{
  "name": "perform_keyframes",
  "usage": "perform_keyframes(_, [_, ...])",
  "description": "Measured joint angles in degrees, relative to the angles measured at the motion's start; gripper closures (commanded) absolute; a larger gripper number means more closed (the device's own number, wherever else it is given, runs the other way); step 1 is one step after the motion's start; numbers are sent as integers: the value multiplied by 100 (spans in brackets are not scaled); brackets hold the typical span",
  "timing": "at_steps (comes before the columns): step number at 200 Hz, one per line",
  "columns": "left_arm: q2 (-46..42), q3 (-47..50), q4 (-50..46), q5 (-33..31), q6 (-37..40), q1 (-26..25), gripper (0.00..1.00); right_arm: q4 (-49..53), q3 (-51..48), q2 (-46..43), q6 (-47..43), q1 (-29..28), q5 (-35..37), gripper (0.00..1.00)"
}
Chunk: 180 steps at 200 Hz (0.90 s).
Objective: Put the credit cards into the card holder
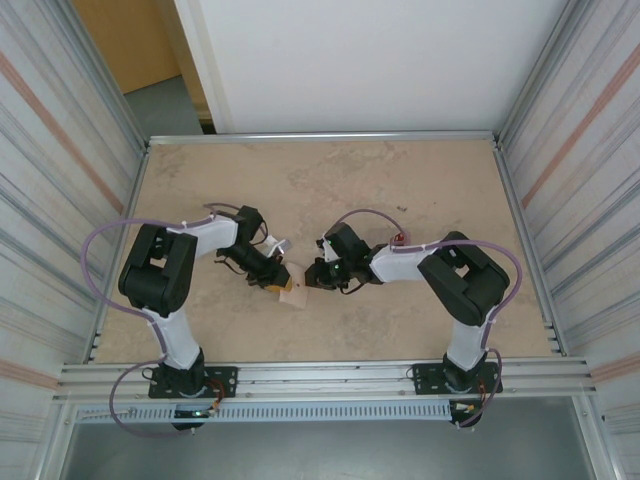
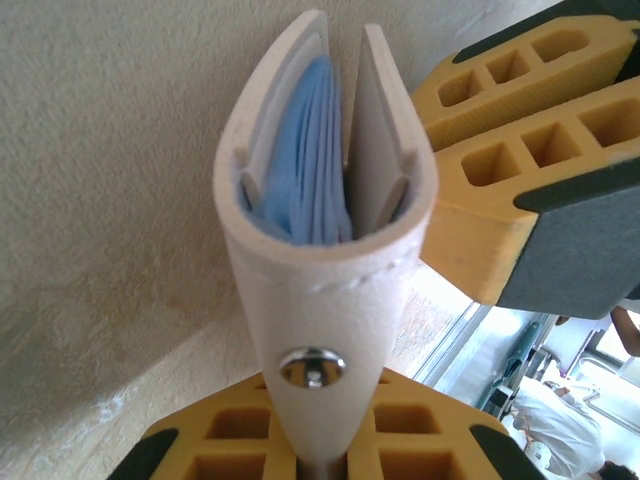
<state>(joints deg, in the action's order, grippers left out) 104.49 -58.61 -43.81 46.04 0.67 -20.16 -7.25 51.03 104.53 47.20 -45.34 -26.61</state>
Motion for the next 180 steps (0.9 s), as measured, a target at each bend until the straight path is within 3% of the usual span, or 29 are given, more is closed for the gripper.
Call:
perform_keyframes(49, [0, 0, 48, 101, 0, 7, 89, 192, 149, -234, -81, -109, -2, 81])
perform_keyframes(90, [0, 0, 107, 247, -4, 63, 100, 302, 199, -258, -125, -109, -2, 81])
perform_keyframes(180, [15, 0, 210, 343, -2, 146, 100, 269, 195, -258, -116, -107, 0, 84])
